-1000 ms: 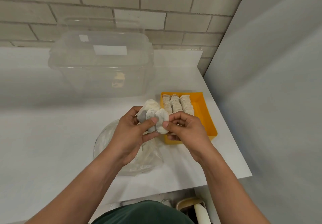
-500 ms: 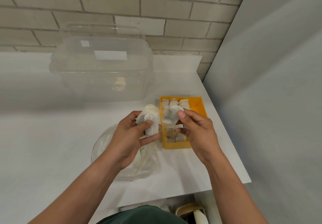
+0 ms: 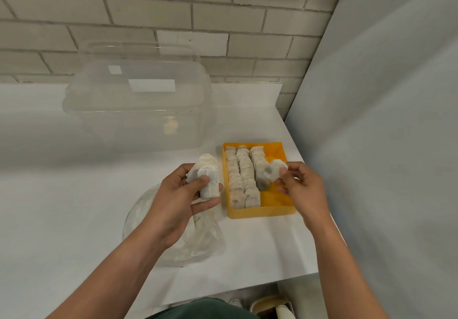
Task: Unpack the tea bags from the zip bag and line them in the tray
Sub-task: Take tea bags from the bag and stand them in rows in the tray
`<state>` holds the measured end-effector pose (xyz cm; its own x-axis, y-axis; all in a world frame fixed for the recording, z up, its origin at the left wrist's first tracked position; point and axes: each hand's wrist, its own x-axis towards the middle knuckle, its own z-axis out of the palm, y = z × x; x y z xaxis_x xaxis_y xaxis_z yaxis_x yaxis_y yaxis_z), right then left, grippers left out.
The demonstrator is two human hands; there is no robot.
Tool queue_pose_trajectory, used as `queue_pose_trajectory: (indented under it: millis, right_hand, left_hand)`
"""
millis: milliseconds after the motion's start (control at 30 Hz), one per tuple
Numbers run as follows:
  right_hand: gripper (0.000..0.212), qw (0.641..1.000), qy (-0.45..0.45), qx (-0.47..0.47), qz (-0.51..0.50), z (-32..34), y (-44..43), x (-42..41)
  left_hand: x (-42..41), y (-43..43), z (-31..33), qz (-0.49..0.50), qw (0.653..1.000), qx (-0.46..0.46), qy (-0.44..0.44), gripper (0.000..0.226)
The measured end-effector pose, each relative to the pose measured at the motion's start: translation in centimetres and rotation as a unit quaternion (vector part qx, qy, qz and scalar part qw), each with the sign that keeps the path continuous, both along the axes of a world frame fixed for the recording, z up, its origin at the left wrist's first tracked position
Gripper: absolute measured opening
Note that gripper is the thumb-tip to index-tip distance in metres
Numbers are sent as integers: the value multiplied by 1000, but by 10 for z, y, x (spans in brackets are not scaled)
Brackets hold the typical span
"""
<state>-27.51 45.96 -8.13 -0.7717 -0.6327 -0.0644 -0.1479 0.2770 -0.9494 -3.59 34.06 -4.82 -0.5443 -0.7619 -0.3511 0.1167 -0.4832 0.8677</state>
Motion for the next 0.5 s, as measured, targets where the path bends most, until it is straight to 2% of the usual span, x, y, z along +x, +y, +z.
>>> queue_pose_trajectory:
  millis: [100,233,333,500]
  right_hand:
    - [6,986,78,134,55,-21,-1,-17]
    - [13,956,144,237,98,-28,-14,-20]
    - [19,935,188,280,111,-34,-25,-19]
    - [22,928,196,302,96,-35,-33,-14]
  left_hand:
    - [-2,-1,-1,-2,1000,-6,-10,16]
    - [-5,0,-3,-3,1000,-7,-17,15]
    - [-6,1,-4,-4,1000,-9,-21,15]
    - [-1,-1,-4,5,1000,-9,-18,15]
